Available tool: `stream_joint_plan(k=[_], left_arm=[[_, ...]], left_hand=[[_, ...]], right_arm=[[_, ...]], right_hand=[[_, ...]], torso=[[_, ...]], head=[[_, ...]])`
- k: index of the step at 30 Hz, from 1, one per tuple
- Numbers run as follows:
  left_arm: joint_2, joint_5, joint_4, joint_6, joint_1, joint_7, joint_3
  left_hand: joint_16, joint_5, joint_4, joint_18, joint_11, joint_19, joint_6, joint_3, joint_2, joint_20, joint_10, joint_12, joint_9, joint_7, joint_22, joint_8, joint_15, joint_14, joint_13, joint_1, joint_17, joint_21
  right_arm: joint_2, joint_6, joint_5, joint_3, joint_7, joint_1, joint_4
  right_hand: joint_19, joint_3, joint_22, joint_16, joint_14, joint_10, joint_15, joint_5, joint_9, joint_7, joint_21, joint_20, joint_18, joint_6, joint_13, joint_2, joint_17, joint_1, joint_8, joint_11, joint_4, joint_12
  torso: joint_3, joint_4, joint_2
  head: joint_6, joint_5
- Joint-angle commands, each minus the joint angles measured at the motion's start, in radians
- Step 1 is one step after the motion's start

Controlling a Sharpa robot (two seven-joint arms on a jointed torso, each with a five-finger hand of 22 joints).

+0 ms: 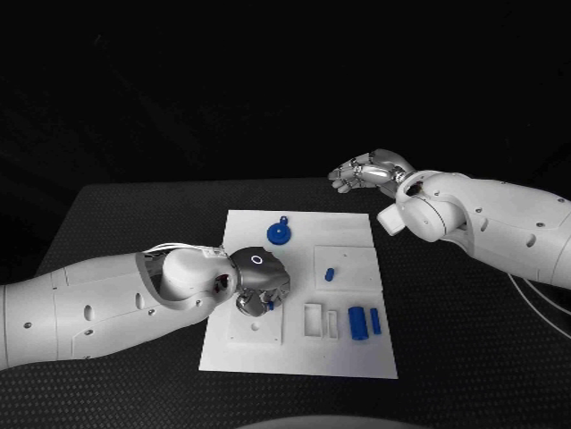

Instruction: Assemble the parts on the task board

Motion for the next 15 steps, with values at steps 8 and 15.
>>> stream_joint_plan(k=[8, 15], left_arm=[[0.007, -0.016, 0.0, 0.014, -0.001, 0.0, 0.001], [0.011, -0.017, -0.006, 0.02, -0.006, -0.001, 0.001]], left_hand=[[-0.004, 0.004, 0.003, -0.015, -0.001, -0.004, 0.003, 0.003, 0.007, 0.0, 0.006, 0.005, 0.001, 0.001, 0.011, 0.007, -0.003, 0.005, 0.001, 0.001, 0.002, -0.004], [-0.004, 0.004, 0.003, -0.015, -0.001, -0.004, 0.003, 0.003, 0.007, 0.0, 0.006, 0.005, 0.001, 0.001, 0.012, 0.007, -0.003, 0.005, 0.001, 0.001, 0.002, -0.004]], right_arm=[[0.002, 0.019, 0.017, 0.001, 0.002, 0.0, 0.022], [0.002, 0.019, 0.019, 0.001, 0.001, 0.0, 0.03]], right_hand=[[0.006, 0.003, 0.021, 0.005, -0.001, 0.002, -0.004, -0.005, -0.002, -0.005, -0.007, 0.005, -0.001, 0.004, -0.002, 0.007, -0.002, 0.003, 0.003, -0.002, -0.003, 0.006], [0.006, 0.003, 0.021, 0.005, -0.001, 0.002, -0.004, -0.005, -0.002, -0.005, -0.007, 0.005, -0.001, 0.004, -0.002, 0.007, -0.002, 0.003, 0.003, -0.002, -0.003, 0.007]], torso=[[-0.0006, -0.0002, 0.0], [-0.0009, -0.0007, 0.0]], head=[[-0.003, 0.005], [-0.004, 0.006]])
